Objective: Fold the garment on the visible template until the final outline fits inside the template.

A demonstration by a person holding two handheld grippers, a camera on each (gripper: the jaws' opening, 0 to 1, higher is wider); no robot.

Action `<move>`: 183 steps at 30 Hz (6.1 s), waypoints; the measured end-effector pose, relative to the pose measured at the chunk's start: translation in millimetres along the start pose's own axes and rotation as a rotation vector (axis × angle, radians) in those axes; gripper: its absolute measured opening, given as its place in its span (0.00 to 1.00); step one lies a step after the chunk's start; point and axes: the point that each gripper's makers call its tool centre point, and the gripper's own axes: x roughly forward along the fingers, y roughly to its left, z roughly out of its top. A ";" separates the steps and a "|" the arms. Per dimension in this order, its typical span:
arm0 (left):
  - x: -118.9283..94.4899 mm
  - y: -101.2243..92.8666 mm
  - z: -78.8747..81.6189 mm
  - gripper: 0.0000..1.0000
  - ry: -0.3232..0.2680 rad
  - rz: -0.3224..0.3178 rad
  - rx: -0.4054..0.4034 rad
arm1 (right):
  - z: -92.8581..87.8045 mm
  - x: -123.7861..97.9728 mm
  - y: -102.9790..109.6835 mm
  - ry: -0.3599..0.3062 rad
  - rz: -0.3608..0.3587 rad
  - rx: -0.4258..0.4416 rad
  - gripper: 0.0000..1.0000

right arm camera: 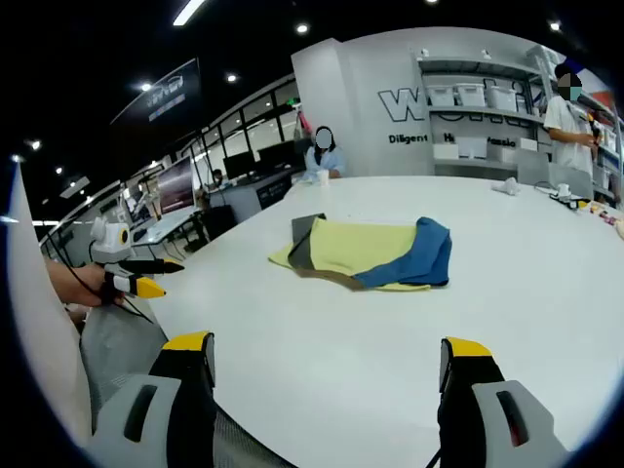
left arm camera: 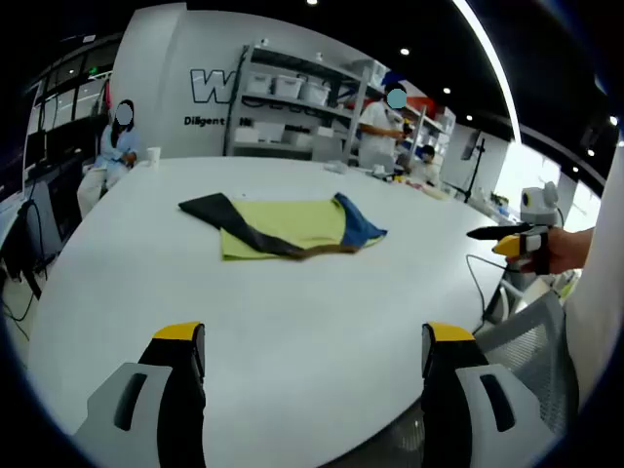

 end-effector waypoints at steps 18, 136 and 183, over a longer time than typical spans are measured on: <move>0.2 -0.5 -1.9 0.91 0.012 -0.002 0.000 | 0.2 1.3 -1.0 0.003 0.001 0.000 0.94; 128.7 6.6 32.0 0.63 0.183 -0.180 0.318 | 29.5 105.3 -51.6 0.046 0.097 -0.230 0.56; 230.2 83.7 45.0 0.29 0.366 -0.284 1.068 | 18.8 205.1 -138.1 0.355 0.204 -0.871 0.14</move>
